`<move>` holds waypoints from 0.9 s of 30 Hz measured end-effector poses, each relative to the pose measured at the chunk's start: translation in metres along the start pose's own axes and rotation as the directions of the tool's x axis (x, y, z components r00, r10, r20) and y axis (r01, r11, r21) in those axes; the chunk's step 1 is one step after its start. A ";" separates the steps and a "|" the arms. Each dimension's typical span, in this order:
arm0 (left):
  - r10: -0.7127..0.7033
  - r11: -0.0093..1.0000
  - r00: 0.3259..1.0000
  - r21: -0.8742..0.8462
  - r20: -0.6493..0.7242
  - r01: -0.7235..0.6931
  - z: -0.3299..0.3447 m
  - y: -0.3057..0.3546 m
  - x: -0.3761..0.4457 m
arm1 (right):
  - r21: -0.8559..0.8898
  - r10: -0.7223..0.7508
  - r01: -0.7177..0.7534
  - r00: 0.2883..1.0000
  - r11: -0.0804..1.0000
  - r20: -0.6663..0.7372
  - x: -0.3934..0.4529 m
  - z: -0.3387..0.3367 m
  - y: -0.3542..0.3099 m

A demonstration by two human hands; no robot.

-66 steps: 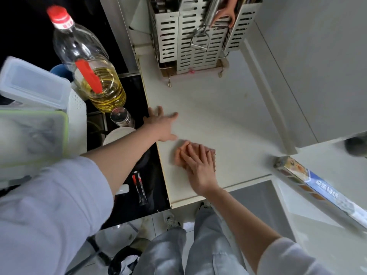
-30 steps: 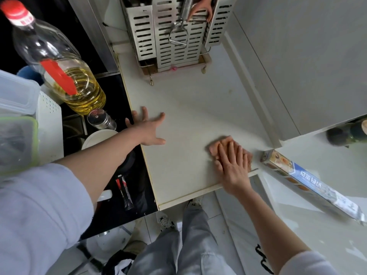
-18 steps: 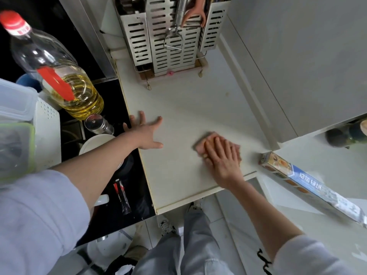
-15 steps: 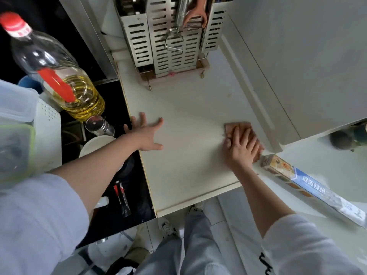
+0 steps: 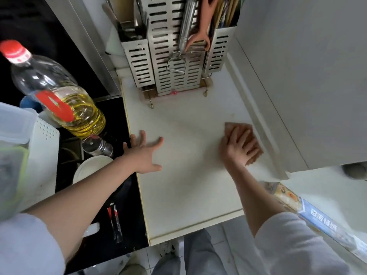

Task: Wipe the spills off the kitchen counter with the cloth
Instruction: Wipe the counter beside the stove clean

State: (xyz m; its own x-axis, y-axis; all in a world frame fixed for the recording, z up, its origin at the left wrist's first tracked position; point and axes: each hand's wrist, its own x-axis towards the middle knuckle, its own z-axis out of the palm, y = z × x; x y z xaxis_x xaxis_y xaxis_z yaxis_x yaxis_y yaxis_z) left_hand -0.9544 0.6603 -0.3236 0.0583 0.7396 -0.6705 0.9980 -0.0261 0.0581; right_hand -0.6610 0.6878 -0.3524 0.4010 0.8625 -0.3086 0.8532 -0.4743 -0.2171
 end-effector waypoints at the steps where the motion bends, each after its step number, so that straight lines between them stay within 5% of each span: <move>1: 0.003 1.000 1.000 0.011 0.013 -0.003 -0.005 0.000 0.001 | -0.031 -0.100 0.101 0.994 0.994 0.050 -0.011 0.007 -0.020; 3: 0.009 1.000 1.000 0.026 0.020 -0.009 -0.021 -0.002 0.007 | -0.092 -0.475 0.490 0.867 0.867 0.151 -0.051 0.031 -0.048; 5: -0.005 0.999 0.999 0.040 -0.033 0.006 -0.038 -0.008 0.014 | -0.127 -0.750 0.808 0.583 0.576 0.313 -0.081 0.043 -0.049; 6: -0.031 0.999 0.998 0.033 -0.060 0.033 -0.045 -0.012 0.018 | -0.115 -0.810 0.878 0.474 0.465 0.345 -0.072 0.037 -0.044; 7: -0.066 0.997 0.995 0.022 -0.072 0.068 -0.047 -0.016 0.019 | -0.139 -0.821 0.885 0.464 0.445 0.331 -0.053 0.030 -0.036; 9: -0.122 0.992 0.991 -0.028 -0.050 0.121 -0.042 -0.023 0.022 | -0.236 -0.684 0.716 0.697 0.657 0.214 -0.001 0.016 -0.023; 11: -0.124 0.989 0.992 -0.080 -0.026 0.121 -0.036 -0.028 0.024 | -0.200 -0.343 0.346 0.938 0.917 0.049 0.044 -0.001 -0.023; 13: -0.109 0.987 0.993 -0.127 -0.041 0.103 -0.035 -0.030 0.027 | -0.095 -0.056 0.052 0.998 0.994 -0.037 0.055 -0.002 -0.046; 15: -0.104 0.982 0.994 -0.161 -0.039 0.097 -0.034 -0.029 0.028 | -0.069 -0.099 0.098 0.995 0.993 -0.017 0.029 0.011 -0.087; 16: -0.104 0.982 0.994 -0.162 -0.038 0.097 -0.036 -0.031 0.029 | -0.077 -0.295 0.297 0.955 0.952 0.034 0.010 0.024 -0.107; 17: -0.102 0.982 0.994 -0.165 -0.035 0.095 -0.035 -0.030 0.029 | -0.100 -0.545 0.557 0.829 0.824 0.126 -0.012 0.036 -0.120; 18: -0.102 0.981 0.994 -0.172 -0.031 0.095 -0.034 -0.030 0.029 | -0.087 -0.744 0.779 0.621 0.622 0.247 -0.033 0.043 -0.127; 19: -0.100 0.980 0.995 -0.179 -0.030 0.093 -0.034 -0.031 0.030 | -0.054 -0.831 0.898 0.425 0.436 0.358 -0.040 0.046 -0.128; 20: -0.098 0.980 0.995 -0.180 -0.029 0.091 -0.034 -0.032 0.031 | -0.010 -0.869 0.945 0.304 0.327 0.391 -0.031 0.044 -0.124; 21: -0.100 0.980 0.995 -0.176 -0.030 0.093 -0.033 -0.032 0.031 | -0.016 -0.900 0.960 0.267 0.279 0.346 -0.010 0.042 -0.114; 22: -0.103 0.980 0.994 -0.172 -0.033 0.096 -0.032 -0.032 0.031 | -0.084 -0.900 0.943 0.331 0.321 0.284 0.014 0.038 -0.104; 23: -0.102 0.981 0.994 -0.169 -0.036 0.095 -0.032 -0.032 0.032 | -0.172 -0.849 0.874 0.483 0.454 0.214 0.039 0.031 -0.095; 25: -0.099 0.980 0.994 -0.177 -0.038 0.091 -0.032 -0.032 0.031 | -0.200 -0.518 0.517 0.854 0.832 0.056 0.071 0.014 -0.087; 27: -0.093 0.980 0.995 -0.179 -0.039 0.085 -0.032 -0.031 0.031 | -0.116 -0.192 0.189 0.981 0.975 -0.012 0.062 0.014 -0.113</move>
State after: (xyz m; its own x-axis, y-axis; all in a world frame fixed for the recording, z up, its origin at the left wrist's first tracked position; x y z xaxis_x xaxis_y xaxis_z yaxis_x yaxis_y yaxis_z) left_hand -0.9847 0.7058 -0.3225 -0.0361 0.7646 -0.6435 0.9786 0.1576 0.1324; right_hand -0.7373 0.7921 -0.3599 0.2341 0.9395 -0.2500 0.9464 -0.2791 -0.1628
